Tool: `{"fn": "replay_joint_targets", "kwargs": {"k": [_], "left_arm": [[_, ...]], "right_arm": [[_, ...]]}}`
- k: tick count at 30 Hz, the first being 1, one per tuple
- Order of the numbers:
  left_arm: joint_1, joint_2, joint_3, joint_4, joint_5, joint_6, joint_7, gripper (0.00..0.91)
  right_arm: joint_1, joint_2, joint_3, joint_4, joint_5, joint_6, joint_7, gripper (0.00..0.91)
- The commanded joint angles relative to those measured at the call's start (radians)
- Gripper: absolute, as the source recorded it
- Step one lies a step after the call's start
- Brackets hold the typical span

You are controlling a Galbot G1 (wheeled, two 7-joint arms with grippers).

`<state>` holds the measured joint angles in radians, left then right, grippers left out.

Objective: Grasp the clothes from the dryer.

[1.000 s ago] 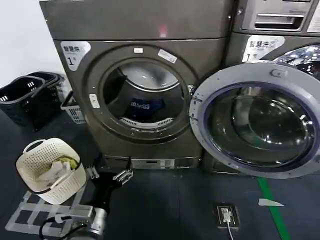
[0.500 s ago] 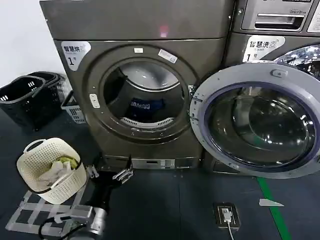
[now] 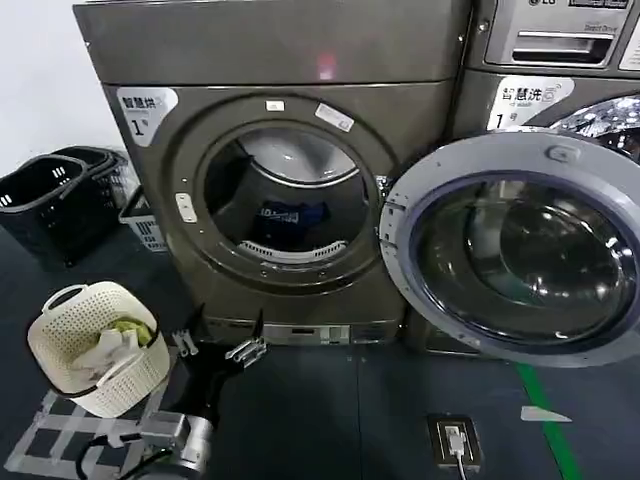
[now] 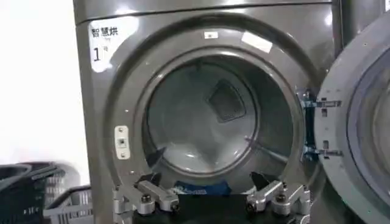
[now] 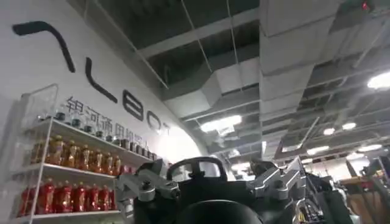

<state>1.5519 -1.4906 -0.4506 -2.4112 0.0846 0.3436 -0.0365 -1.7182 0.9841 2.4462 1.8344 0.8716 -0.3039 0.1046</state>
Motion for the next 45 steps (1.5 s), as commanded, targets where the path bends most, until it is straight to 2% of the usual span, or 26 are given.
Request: {"fn": "replay_joint_targets", "kwargs": {"k": [1,45], "left_arm": [[0.000,0.000,-0.002,0.001,-0.001,0.001,0.001,0.907],[-0.005,-0.004,-0.001,0.017,-0.005,0.003,0.006,0.907]], "right_arm": [[0.001,0.000,0.002,-0.001,-0.001,0.002,-0.001,0.907],[0.001,-0.004,0.003,-0.006,-0.010,0.003,-0.006,0.907]]}}
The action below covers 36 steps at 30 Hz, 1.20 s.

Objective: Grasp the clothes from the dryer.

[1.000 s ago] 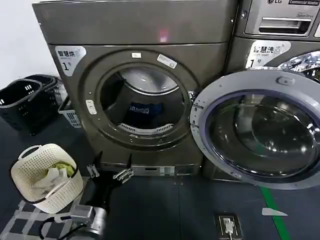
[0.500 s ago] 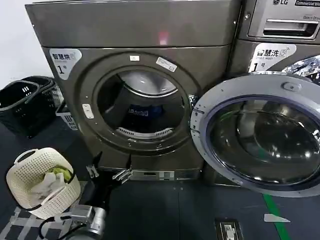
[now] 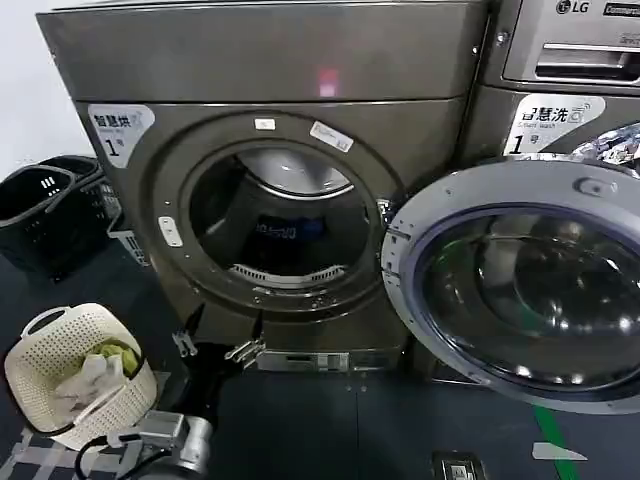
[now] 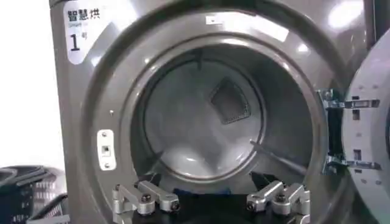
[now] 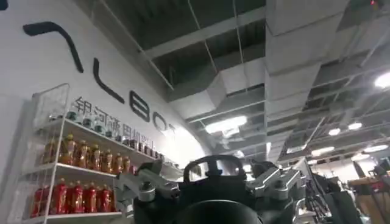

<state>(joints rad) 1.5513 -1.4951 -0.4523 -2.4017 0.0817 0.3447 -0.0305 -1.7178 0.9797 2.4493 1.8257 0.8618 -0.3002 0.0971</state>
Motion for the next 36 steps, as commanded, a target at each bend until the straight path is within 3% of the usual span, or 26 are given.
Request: {"fn": "replay_joint_targets", "kwargs": {"k": [1,36], "left_arm": [[-0.006,0.000,0.001,0.011,-0.003,0.002,0.000,0.907],[-0.008,0.007,0.010,0.013,-0.005,0.001,0.000,0.907]], "right_arm": [[0.001,0.000,0.000,0.003,-0.001,-0.001,0.001,0.907],[-0.004,0.006,-0.003,0.022,0.002,-0.001,-0.005,0.907]]}}
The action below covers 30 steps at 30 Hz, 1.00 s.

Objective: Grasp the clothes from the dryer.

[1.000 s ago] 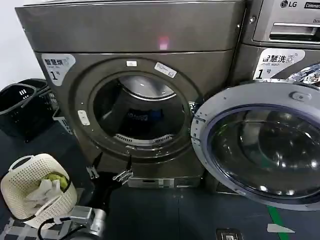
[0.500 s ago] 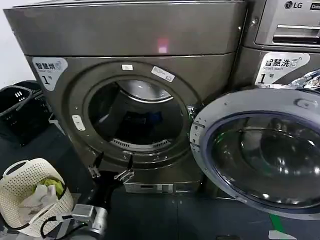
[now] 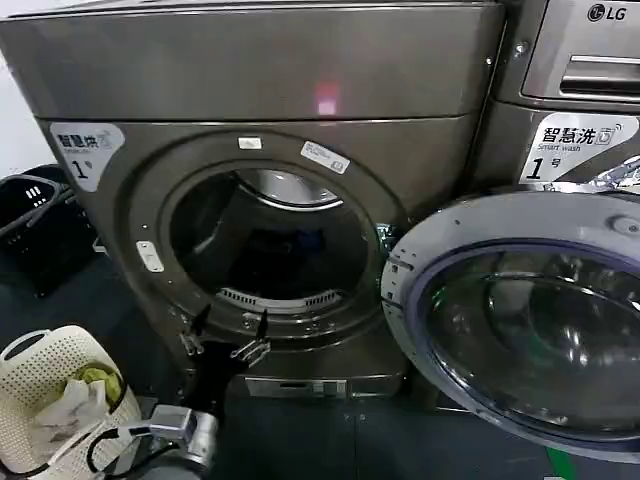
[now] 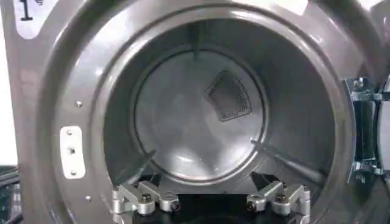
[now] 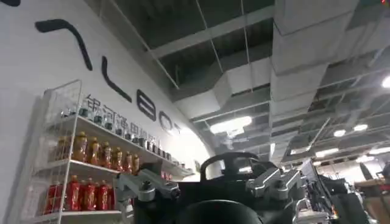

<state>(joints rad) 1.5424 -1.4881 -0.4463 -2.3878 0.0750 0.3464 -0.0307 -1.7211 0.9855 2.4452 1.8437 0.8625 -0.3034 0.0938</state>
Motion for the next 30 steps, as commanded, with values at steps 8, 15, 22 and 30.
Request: {"fn": "replay_joint_targets", "kwargs": {"k": [8,15,22,30], "left_arm": [[0.000,-0.004,0.000,-0.002,0.001,-0.005,0.001,0.907],[-0.006,-0.007,0.001,0.004,0.000,-0.004,0.004,0.907],[-0.009,-0.007,0.001,0.007,0.000,-0.003,0.005,0.907],[-0.013,-0.005,0.000,0.012,0.000,-0.003,0.006,0.907]], "right_arm": [[0.006,-0.004,-0.005,0.010,0.000,0.003,-0.002,0.907],[0.008,-0.003,-0.004,0.010,-0.001,0.003,-0.002,0.907],[0.008,-0.004,-0.002,0.007,0.000,0.003,-0.002,0.907],[0.007,-0.002,-0.002,0.011,0.000,0.004,-0.001,0.907]]}}
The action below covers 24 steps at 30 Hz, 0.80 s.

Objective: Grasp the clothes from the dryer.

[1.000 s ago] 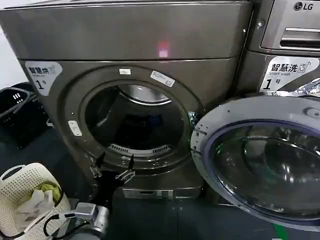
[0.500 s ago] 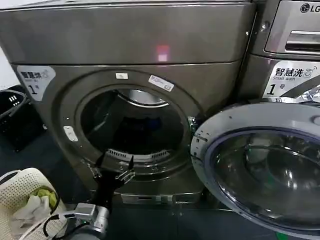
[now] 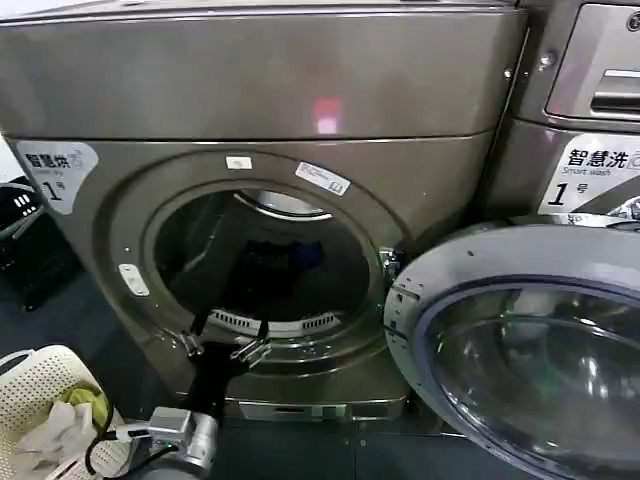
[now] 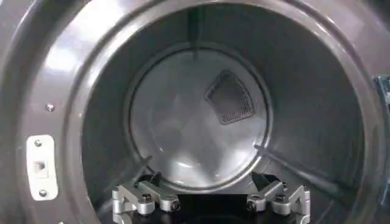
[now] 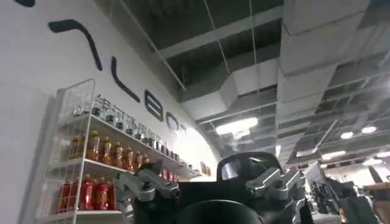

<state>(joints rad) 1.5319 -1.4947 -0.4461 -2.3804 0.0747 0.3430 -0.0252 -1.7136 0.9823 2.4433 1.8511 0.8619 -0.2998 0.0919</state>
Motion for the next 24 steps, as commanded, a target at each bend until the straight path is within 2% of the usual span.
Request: {"fn": "replay_joint_targets", "kwargs": {"k": [1,24], "left_arm": [[-0.003,0.004,0.001,0.005,0.000,0.000,0.000,0.907],[-0.007,0.004,0.001,0.010,0.001,-0.001,0.000,0.907]], "right_arm": [[0.000,0.001,-0.001,0.004,0.000,0.000,0.001,0.907],[0.000,0.011,0.000,0.021,0.007,0.002,-0.001,0.907]]}}
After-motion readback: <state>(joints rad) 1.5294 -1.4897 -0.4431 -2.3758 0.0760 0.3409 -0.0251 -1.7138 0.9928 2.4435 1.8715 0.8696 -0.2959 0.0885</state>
